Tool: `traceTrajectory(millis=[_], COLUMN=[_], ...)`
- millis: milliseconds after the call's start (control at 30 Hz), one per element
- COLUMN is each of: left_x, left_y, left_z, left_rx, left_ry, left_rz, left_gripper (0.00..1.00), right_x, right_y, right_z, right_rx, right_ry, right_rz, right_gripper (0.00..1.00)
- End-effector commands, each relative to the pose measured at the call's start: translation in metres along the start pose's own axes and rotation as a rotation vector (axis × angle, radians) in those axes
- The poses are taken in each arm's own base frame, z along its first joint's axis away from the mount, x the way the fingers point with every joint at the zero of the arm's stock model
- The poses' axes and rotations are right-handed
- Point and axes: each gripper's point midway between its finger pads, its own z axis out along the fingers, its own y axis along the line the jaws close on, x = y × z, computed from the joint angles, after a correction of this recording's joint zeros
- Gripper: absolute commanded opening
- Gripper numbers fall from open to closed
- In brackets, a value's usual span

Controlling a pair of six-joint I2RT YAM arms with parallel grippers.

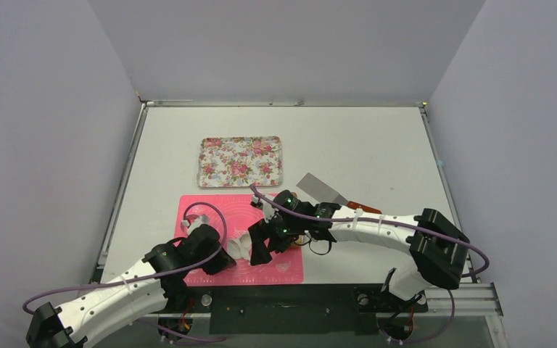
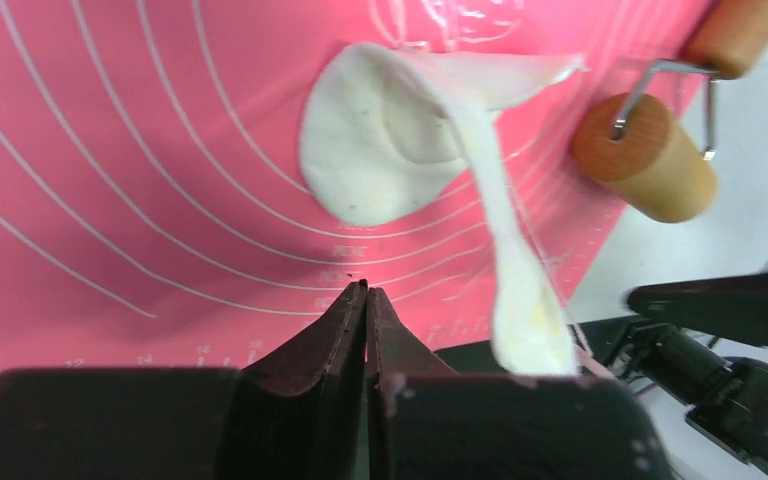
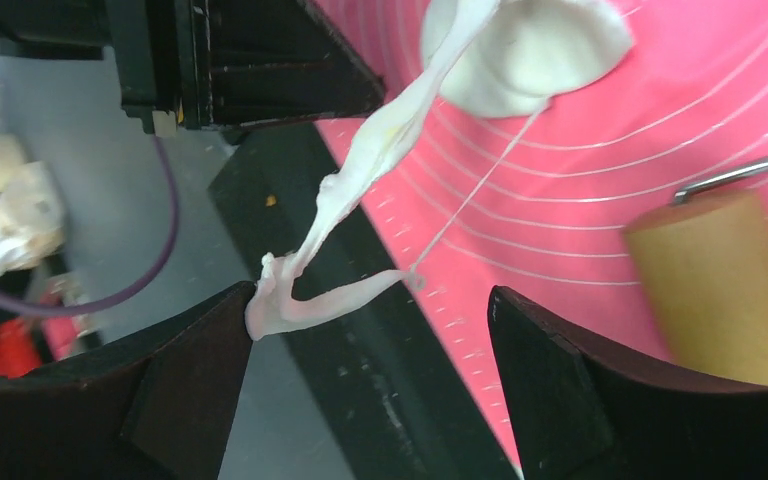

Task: Roll out the dumpling wrappers from the dough
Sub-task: Remove the dumpling wrapper from the work surface.

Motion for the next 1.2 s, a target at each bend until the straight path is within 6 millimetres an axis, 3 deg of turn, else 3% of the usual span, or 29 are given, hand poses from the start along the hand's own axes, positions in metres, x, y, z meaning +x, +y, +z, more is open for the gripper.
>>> traceTrajectory(millis=[0, 233, 400, 667, 800, 900, 1033, 1167], left_x=[-0.010, -0.009, -0.009, -0.010, -0.012, -0.014, -0.025, -0.028], left_y=[-0.026, -0.027, -0.027, -0.029, -0.035, -0.052, -0.096, -0.118], left_z=[-0.018, -0.019, -0.020, -0.022, -0.029, -0.044, -0.076, -0.092], left_rx=[0.088, 0.108, 0.108, 0.121, 0.148, 0.238, 0.491, 0.630], left_ry=[-0.030, -0.031, -0.027, -0.032, -0.040, -0.057, -0.145, -0.196], left_rz=[0.028, 0.030, 0.032, 0.039, 0.060, 0.138, 0.240, 0.301], left_gripper=[0.03, 0.07, 0.12, 0.18, 0.22, 0.27, 0.39, 0.44], right_x=[-0.015, -0.006, -0.006, -0.014, -0.020, -0.023, -0.020, -0.022], right_y=[0.049, 0.067, 0.067, 0.037, 0.019, 0.009, 0.000, -0.016], right_z=[-0.016, -0.028, -0.030, -0.043, -0.038, -0.024, -0.003, 0.013], right_rx=[-0.284, -0.449, -0.446, -0.207, -0.098, -0.054, -0.063, -0.031], right_ry=[0.047, 0.110, 0.098, 0.004, -0.033, -0.003, 0.090, 0.133], right_rz=[0.094, 0.080, 0.054, -0.080, -0.053, 0.076, 0.312, 0.482], right_gripper=[0.81, 0.83, 0.83, 0.84, 0.84, 0.82, 0.80, 0.80])
